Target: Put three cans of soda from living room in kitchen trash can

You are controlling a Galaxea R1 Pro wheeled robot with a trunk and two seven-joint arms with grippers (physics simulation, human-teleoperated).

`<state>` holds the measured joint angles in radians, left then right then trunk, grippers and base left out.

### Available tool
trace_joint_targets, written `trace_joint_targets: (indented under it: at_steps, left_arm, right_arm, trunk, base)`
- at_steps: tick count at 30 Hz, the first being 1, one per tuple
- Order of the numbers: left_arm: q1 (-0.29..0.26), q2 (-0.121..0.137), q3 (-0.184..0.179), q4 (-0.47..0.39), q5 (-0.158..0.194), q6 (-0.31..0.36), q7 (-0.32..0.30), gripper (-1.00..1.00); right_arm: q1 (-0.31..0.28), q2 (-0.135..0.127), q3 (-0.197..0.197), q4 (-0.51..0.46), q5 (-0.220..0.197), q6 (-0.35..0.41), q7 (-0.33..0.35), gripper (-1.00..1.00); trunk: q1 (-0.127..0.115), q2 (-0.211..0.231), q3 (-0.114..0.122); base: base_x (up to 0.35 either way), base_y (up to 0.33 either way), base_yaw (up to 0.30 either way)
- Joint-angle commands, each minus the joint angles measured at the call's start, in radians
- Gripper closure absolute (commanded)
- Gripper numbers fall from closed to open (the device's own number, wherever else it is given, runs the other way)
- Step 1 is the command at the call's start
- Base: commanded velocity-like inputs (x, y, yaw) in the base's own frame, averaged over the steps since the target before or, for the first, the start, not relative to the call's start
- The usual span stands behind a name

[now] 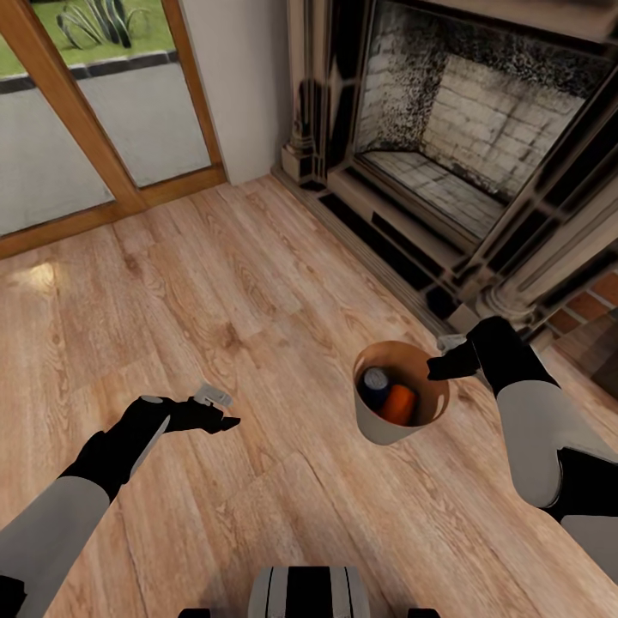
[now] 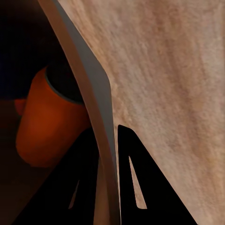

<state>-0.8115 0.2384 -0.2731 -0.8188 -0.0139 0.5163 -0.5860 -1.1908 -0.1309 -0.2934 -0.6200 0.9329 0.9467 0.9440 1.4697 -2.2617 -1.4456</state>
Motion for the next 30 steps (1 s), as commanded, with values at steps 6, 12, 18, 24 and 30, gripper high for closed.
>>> trace_joint_targets:
  at_steps: [6,12,18,24,30]
  left_arm:
    - [0.000,0.000,0.000,0.000,0.001,-0.001,0.000,-1.00]
    - [0.000,0.000,0.000,-0.001,0.002,-0.001,0.000,-1.00]
    - [0.000,-0.001,-0.001,0.000,0.001,-0.001,0.000,-1.00]
    - [0.000,-0.001,-0.001,0.000,0.000,-0.001,0.000,-1.00]
    - [0.000,-0.001,-0.001,0.000,0.000,-0.001,0.000,-1.00]
  right_arm:
    - [0.000,-0.001,-0.001,0.000,-0.016,0.011,0.004,1.00]
    - [0.000,-0.001,-0.001,0.001,-0.016,0.011,0.004,1.00]
    - [0.000,-0.001,-0.001,0.003,-0.016,0.011,0.004,1.00]
    - [0.000,-0.002,-0.001,0.003,-0.016,0.011,0.004,1.00]
    - [0.000,-0.002,-0.001,0.003,-0.016,0.011,0.004,1.00]
  trunk:
    - [0.023,-0.042,-0.019]
    - [0.042,-0.077,-0.034]
    - [0.065,-0.119,-0.053]
    - [0.088,-0.161,-0.072]
    - [0.111,-0.203,-0.091]
  base:
    - [0.000,0.000,0.000]
    - [0.000,0.000,0.000]
    - [0.000,0.000,0.000]
    - [0.000,0.000,0.000]
    - [0.000,0.000,0.000]
